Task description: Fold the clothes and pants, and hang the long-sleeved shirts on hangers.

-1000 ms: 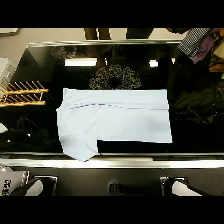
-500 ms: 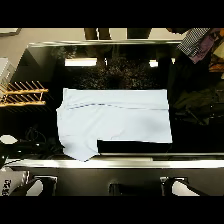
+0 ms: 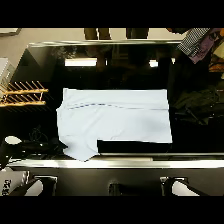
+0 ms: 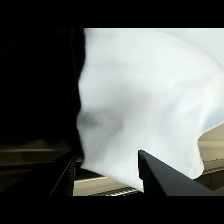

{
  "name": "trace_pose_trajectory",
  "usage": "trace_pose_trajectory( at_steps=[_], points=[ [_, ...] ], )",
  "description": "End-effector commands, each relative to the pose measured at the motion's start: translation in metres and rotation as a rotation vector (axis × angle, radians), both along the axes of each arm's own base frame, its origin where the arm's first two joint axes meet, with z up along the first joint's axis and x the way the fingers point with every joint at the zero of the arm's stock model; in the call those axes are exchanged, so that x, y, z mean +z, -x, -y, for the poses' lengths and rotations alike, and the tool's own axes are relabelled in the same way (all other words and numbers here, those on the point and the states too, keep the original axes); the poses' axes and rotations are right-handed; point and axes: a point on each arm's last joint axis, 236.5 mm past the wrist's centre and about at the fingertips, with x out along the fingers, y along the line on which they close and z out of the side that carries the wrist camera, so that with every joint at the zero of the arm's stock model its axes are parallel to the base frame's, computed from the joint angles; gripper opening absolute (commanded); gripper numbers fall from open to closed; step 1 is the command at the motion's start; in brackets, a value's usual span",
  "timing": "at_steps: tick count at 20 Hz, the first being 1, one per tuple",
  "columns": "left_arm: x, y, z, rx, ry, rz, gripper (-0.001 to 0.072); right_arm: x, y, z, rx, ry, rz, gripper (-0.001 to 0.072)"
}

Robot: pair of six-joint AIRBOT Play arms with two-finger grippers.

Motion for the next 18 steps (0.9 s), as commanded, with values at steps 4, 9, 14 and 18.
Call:
trace_pose_trajectory(
  at_steps=[4, 9, 14, 18],
  points=[
    [-0.001, 0.001, 0.014, -0.059, -0.003, 0.019, 0.0232, 0.007, -0.009, -0.008, -0.012, -0.046, 0.038, 0.0525],
    [-0.001, 0.001, 0.014, -0.072, -0.005, 0.026, 0.0019, 0.019, -0.008, -0.026, 0.030, -0.125, 0.059, 0.0526],
    [-0.001, 0.001, 0.014, -0.079, -0.007, 0.029, 0.0019, -0.027, 0.018, 0.007, 0.023, -0.034, -0.099, 0.0528],
    [-0.001, 0.001, 0.014, -0.079, -0.007, 0.029, 0.0019, -0.078, 0.052, 0.007, 0.052, -0.041, -0.250, 0.0532]
  ],
)
